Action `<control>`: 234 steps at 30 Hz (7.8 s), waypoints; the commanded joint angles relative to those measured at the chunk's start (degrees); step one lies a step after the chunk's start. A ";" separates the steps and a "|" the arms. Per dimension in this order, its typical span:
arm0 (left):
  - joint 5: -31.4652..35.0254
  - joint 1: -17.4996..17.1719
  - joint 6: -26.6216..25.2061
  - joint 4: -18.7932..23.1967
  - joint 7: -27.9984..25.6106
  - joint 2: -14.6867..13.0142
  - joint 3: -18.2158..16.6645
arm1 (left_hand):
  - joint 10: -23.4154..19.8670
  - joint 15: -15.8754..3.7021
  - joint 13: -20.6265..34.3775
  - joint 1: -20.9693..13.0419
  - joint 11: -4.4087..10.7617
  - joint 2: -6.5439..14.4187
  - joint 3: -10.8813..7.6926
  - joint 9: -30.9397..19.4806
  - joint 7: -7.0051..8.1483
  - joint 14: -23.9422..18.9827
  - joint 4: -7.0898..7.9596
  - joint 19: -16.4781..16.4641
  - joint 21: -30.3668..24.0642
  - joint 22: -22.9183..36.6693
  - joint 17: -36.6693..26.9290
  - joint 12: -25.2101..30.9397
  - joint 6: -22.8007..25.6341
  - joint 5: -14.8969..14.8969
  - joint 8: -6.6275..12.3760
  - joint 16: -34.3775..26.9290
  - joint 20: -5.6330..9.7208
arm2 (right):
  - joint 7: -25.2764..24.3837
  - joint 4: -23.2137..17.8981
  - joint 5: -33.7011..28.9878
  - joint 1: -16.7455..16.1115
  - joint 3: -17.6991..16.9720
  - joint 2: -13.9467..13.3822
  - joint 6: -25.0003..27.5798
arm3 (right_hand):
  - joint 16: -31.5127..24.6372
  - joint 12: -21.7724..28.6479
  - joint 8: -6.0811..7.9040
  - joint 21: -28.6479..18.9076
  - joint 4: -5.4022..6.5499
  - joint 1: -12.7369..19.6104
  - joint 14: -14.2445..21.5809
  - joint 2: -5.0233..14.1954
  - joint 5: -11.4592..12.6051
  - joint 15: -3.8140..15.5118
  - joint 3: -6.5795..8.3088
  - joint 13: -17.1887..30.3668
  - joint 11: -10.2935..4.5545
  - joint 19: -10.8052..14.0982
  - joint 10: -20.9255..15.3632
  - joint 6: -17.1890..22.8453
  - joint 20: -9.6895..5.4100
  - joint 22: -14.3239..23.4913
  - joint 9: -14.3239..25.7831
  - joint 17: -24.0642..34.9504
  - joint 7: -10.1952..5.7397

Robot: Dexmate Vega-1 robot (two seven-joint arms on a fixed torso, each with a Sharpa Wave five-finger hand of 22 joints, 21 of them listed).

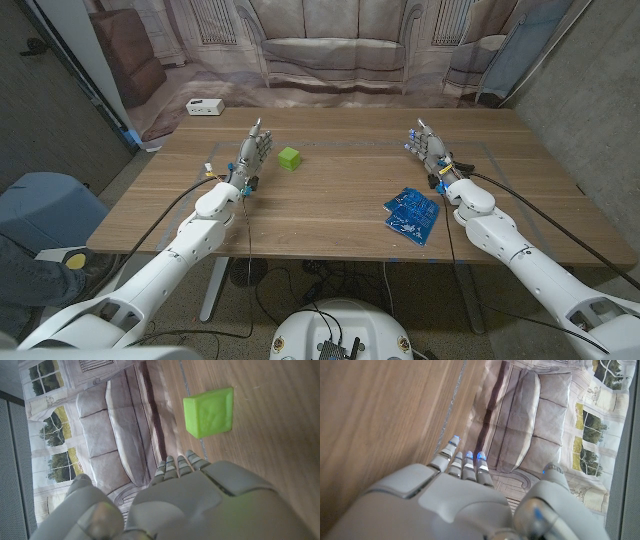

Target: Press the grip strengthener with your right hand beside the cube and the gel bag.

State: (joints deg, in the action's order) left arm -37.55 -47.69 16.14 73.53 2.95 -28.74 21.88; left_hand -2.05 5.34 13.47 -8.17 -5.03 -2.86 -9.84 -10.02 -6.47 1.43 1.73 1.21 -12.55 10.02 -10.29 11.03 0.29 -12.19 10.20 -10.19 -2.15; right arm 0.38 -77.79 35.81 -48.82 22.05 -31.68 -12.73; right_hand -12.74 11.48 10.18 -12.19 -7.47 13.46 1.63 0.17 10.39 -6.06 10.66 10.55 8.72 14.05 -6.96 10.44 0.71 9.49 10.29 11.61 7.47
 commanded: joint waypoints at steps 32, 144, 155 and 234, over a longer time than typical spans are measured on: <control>4.78 -4.77 -0.09 11.44 -3.45 -6.43 -1.13 | -4.28 0.87 -1.29 -1.48 -1.11 1.08 -0.54 -0.15 -0.73 -4.57 -0.72 -2.70 -0.30 0.17 -0.01 1.87 4.12 -0.25 1.45 -1.50 -0.71 | -1.12 -3.82 -4.13 -5.26 -3.84 -3.89 -10.44 | -0.83 1.27 2.09 -0.36 -0.46 1.75 3.96 0.49 0.07 0.46 0.86 0.38 0.16 4.01 -4.48 4.84 0.23 0.32 0.40 0.20 -2.99; 10.71 -6.48 -6.85 22.95 -13.12 -6.68 -0.56 | -8.05 0.94 -2.11 -3.30 -1.80 2.19 -0.62 -0.21 -1.26 -9.11 -2.17 -6.34 0.32 0.18 -0.06 2.21 8.12 0.36 1.18 -1.27 -1.44 | -21.83 -19.42 -32.03 -20.75 -17.42 -19.96 0.82 | 0.36 0.17 0.97 0.54 -1.87 8.98 5.24 1.41 -0.01 1.68 3.39 0.56 -1.28 6.08 -3.76 1.88 -0.26 0.31 0.43 0.03 -2.47; 11.30 -7.06 -6.86 23.65 -14.22 -6.94 -1.05 | -8.24 0.93 -2.12 -3.34 -1.76 2.26 -0.59 -0.21 -1.53 -9.30 -2.24 -6.41 0.41 0.19 -0.06 2.20 8.53 0.40 1.22 -1.23 -1.45 | -24.78 -22.00 -36.98 -22.22 -17.84 -20.71 4.63 | 0.44 0.20 0.97 0.71 -1.84 9.23 5.14 1.31 -0.07 1.87 3.42 0.58 -1.23 5.87 -3.92 1.89 -0.59 0.32 0.43 0.06 -2.48; 11.04 -10.65 -5.42 24.77 -15.44 -6.71 -2.08 | -9.08 0.80 -2.15 -3.49 -1.62 2.67 -0.36 -0.23 -0.98 -10.16 -2.63 -6.72 0.83 0.22 -0.08 1.97 9.34 0.61 0.96 -1.03 -2.02 | -6.90 -38.35 -45.59 -12.33 -5.87 -35.95 43.80 | -0.30 0.57 0.30 0.68 -1.48 12.61 8.22 0.29 0.19 2.62 4.03 0.69 -1.80 6.11 -5.76 -1.93 0.71 0.37 0.71 0.15 -4.96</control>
State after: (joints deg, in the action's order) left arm -26.28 -58.04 10.74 98.39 -12.29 -35.62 19.78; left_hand -10.67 6.12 11.21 -11.24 -6.62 -0.23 -10.30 -9.98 -7.46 -7.98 -0.64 -5.16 -11.86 9.99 -10.26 13.20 9.33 -11.65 11.23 -11.23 -3.64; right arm -11.32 -116.77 -10.19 -66.39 11.48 -65.09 28.91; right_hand -12.74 11.47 10.78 -11.31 -9.17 25.51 9.32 0.62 10.40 -3.07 14.64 11.05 6.80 19.68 -11.79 8.88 1.23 9.73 10.82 11.58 2.45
